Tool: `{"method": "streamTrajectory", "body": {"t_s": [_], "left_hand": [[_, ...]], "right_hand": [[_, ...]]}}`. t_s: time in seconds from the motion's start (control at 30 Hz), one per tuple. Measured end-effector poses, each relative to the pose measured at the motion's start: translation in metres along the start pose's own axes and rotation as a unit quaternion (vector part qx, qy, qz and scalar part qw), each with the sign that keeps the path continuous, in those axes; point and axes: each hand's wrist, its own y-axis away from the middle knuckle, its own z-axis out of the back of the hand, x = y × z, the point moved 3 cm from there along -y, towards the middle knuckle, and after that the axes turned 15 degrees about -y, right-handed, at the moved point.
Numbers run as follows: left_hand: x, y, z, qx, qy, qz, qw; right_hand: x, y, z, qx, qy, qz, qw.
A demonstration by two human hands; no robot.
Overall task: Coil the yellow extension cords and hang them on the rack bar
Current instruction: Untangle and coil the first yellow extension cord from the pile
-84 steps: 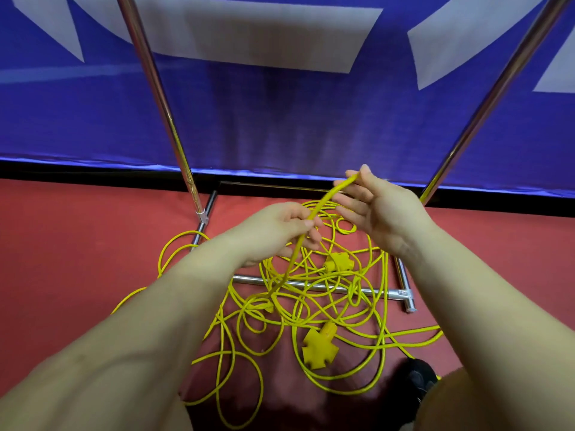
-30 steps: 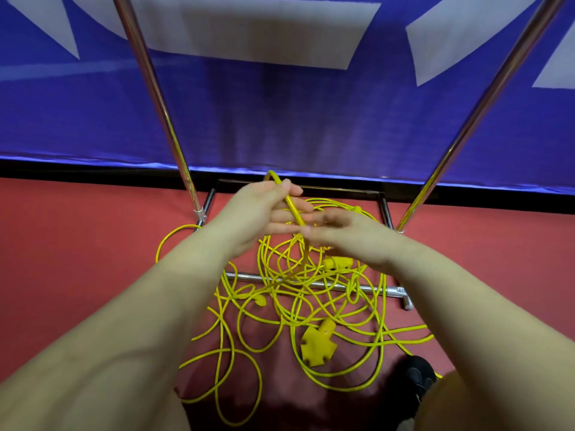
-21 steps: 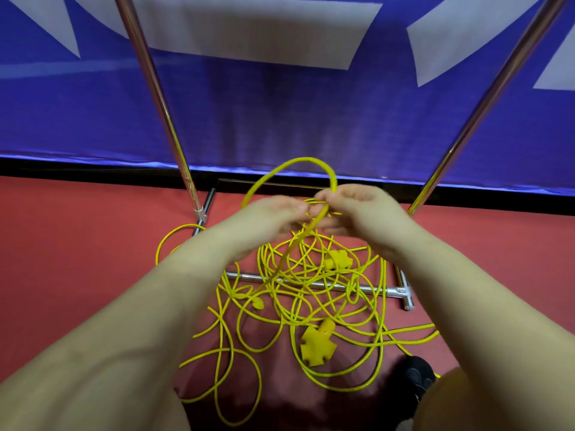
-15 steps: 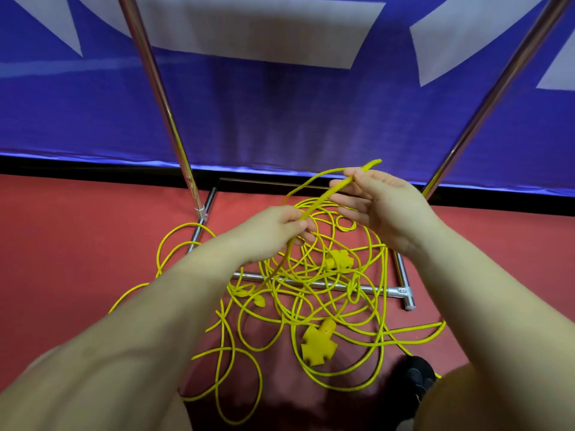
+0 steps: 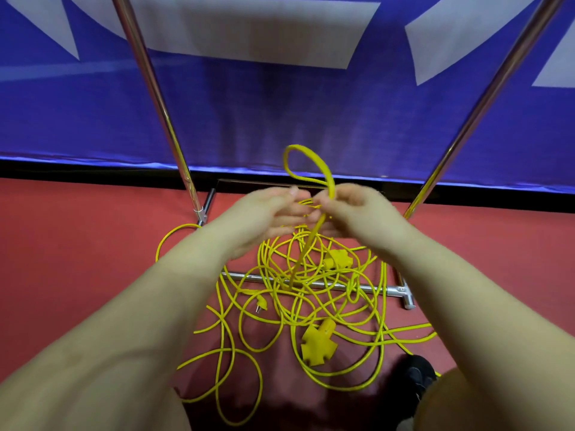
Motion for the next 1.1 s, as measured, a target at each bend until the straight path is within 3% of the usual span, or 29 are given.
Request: {"method": "streamTrajectory", "body": {"t_s": [0.07, 0.13, 0.23, 0.33, 0.4, 0.5, 0.6, 0.67, 0.73, 0.83, 0.9, 1.0, 1.1], "left_hand": [[0.01, 0.002, -0.008, 0.051, -0.173, 0.013, 0.984], [0.016, 0.003, -0.016, 0.098, -0.272, -0.009, 0.957], [0.009, 0.004, -0.02, 0.084, -0.228, -0.001, 0.97], [0.001, 0.001, -0.012, 0.007, -0.088, -0.005, 0.996], [-0.003, 0.0, -0.007, -0.026, 0.043, -0.016, 0.999], [-0.007, 0.001, -0.001, -0.056, 0.148, -0.017, 0.987], [-0.005, 0.0, 0.004, -0.054, 0.161, -0.014, 0.985], [-0.001, -0.002, 0.006, -0.041, 0.133, -0.01, 0.99], [0.005, -0.002, 0.004, -0.021, -0.007, 0.005, 1.0], [0.017, 0.002, -0.007, 0.068, -0.222, 0.028, 0.972], [0.02, 0.002, -0.011, 0.078, -0.297, -0.001, 0.952], [0.012, 0.002, -0.007, 0.033, -0.23, -0.012, 0.973], [0.002, 0.003, -0.003, -0.001, -0.089, -0.012, 0.996]], "right_hand": [[0.01, 0.0, 0.014, -0.067, -0.153, 0.001, 0.986], [0.013, 0.002, 0.021, -0.096, -0.23, 0.001, 0.968], [0.008, 0.0, 0.023, -0.105, -0.223, -0.006, 0.969], [0.001, -0.001, 0.018, -0.061, -0.104, -0.026, 0.992], [-0.01, 0.003, 0.009, 0.021, 0.047, -0.063, 0.997], [-0.029, 0.012, -0.011, 0.167, 0.249, -0.082, 0.951], [-0.03, 0.013, -0.02, 0.193, 0.274, -0.056, 0.941], [-0.022, 0.008, -0.017, 0.159, 0.218, -0.047, 0.962], [-0.01, 0.002, -0.006, 0.083, 0.093, -0.043, 0.991], [0.005, -0.001, 0.013, -0.025, -0.097, -0.032, 0.994], [0.007, 0.0, 0.018, -0.055, -0.139, -0.026, 0.988], [0.007, 0.0, 0.017, -0.06, -0.173, -0.017, 0.983], [0.003, 0.0, 0.014, -0.023, -0.079, -0.014, 0.997]]}}
